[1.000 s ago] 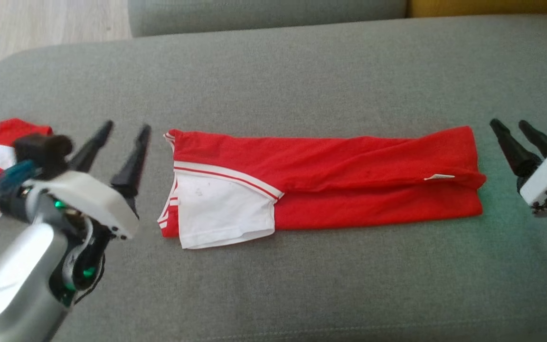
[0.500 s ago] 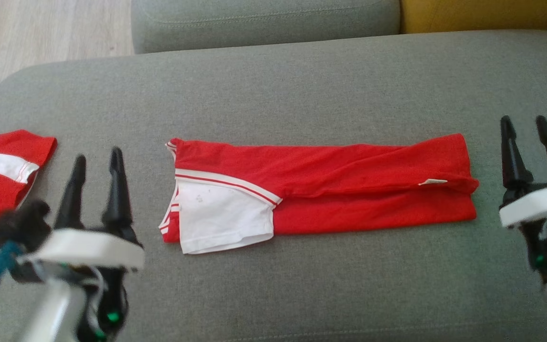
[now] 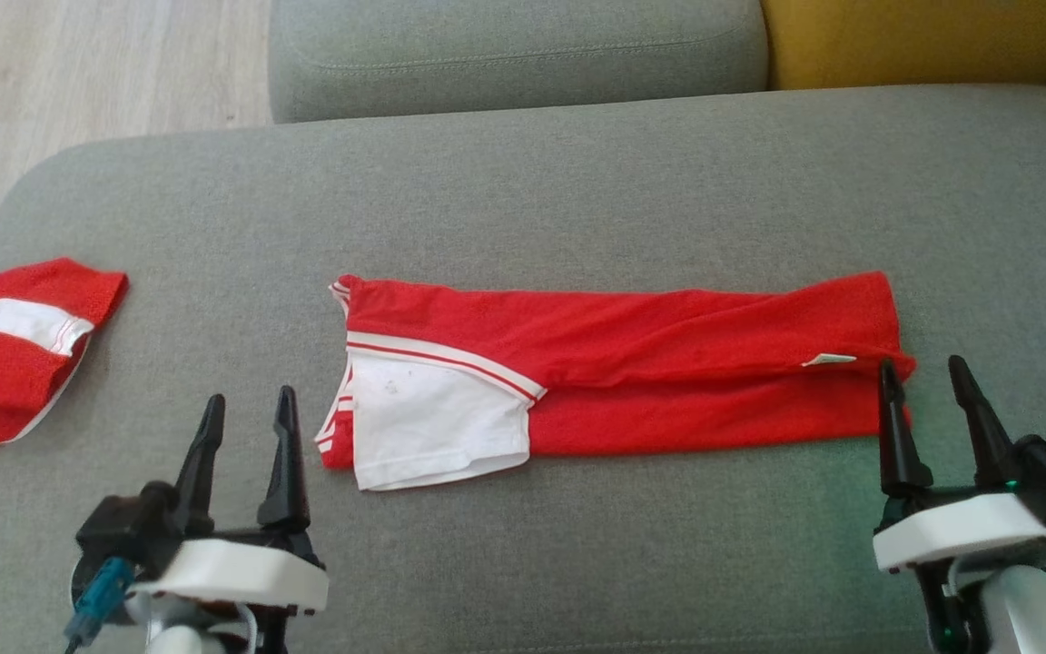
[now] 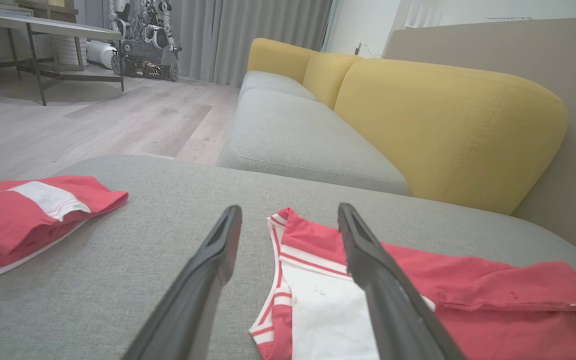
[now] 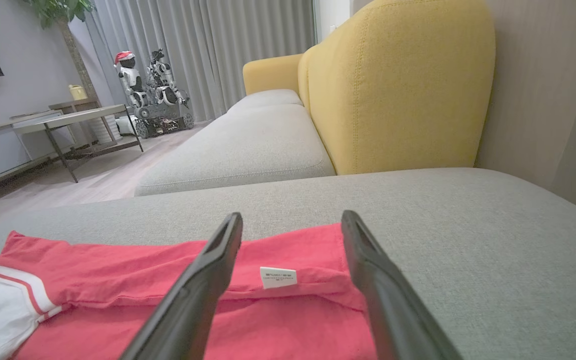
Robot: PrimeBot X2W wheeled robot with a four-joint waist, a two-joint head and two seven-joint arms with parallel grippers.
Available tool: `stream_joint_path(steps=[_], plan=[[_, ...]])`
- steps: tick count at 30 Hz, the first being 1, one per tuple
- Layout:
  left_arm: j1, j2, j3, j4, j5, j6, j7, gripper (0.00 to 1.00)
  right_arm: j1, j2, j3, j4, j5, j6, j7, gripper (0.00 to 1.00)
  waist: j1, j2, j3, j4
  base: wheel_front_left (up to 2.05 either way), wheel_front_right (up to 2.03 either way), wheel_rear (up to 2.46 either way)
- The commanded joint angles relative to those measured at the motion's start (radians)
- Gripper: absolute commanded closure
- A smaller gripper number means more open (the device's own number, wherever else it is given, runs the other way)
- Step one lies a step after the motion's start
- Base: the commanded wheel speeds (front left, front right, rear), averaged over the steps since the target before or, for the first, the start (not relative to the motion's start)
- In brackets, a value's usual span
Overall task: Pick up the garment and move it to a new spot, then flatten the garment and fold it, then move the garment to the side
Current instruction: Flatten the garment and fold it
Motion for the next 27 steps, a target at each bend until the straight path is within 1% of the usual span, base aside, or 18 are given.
stream_joint_path(steps=[1,4,7,10,11,15,20,24,25,27], plan=[[-0.035,-0.008,0.054,-0.025,0.018,-0.017,-0.012,0.00,-0.023,-0.004,0.013,-0.035,-0.011,-0.001,-0.011,0.00,0.0001,-0.0001,0.000,0.003,0.00,0.00,0.00],[-0.040,-0.019,0.076,-0.012,0.035,-0.043,-0.012,0.00,-0.028,-0.001,0.001,-0.029,-0.017,-0.001,-0.002,0.00,0.0001,-0.0001,0.003,0.008,0.00,0.00,0.00],[-0.047,-0.025,0.091,0.003,0.048,-0.061,-0.012,0.00,-0.048,-0.001,-0.023,-0.011,-0.015,-0.001,0.032,0.00,0.0001,-0.0001,0.014,0.012,0.00,0.00,0.00],[-0.052,-0.027,0.095,0.013,0.057,-0.072,-0.012,0.00,-0.089,0.009,-0.059,0.022,0.026,-0.001,0.090,0.00,0.0001,-0.0001,0.030,0.016,0.00,0.00,0.00],[-0.058,-0.028,0.093,0.019,0.058,-0.076,-0.012,0.00,-0.124,0.002,-0.083,0.058,0.047,-0.001,0.140,0.00,0.0001,-0.0001,0.046,0.020,0.00,0.00,0.00],[-0.079,-0.029,0.068,0.028,0.049,-0.076,-0.012,0.00,-0.202,-0.016,-0.115,0.148,0.077,-0.001,0.233,0.00,0.0001,-0.0001,0.078,0.036,0.00,0.00,0.00],[-0.104,-0.029,0.052,0.031,0.043,-0.069,-0.012,0.00,-0.288,-0.028,-0.146,0.253,0.084,-0.001,0.324,0.00,0.0001,-0.0001,0.114,0.056,0.00,0.00,0.00],[-0.119,-0.029,0.046,0.034,0.045,-0.069,-0.012,0.00,-0.336,-0.047,-0.165,0.339,0.047,-0.001,0.371,0.00,0.0001,-0.0001,0.135,0.070,0.00,0.00,0.00],[-0.119,-0.029,0.046,0.034,0.045,-0.069,-0.012,0.00,-0.336,-0.047,-0.165,0.339,0.047,-0.001,0.371,0.00,0.0001,-0.0001,0.135,0.070,0.00,0.00,0.00],[-0.125,-0.029,0.046,0.035,0.046,-0.068,-0.012,0.00,-0.356,-0.051,-0.176,0.381,0.031,-0.001,0.393,0.00,0.0001,-0.0001,0.141,0.076,0.00,0.00,0.00]])
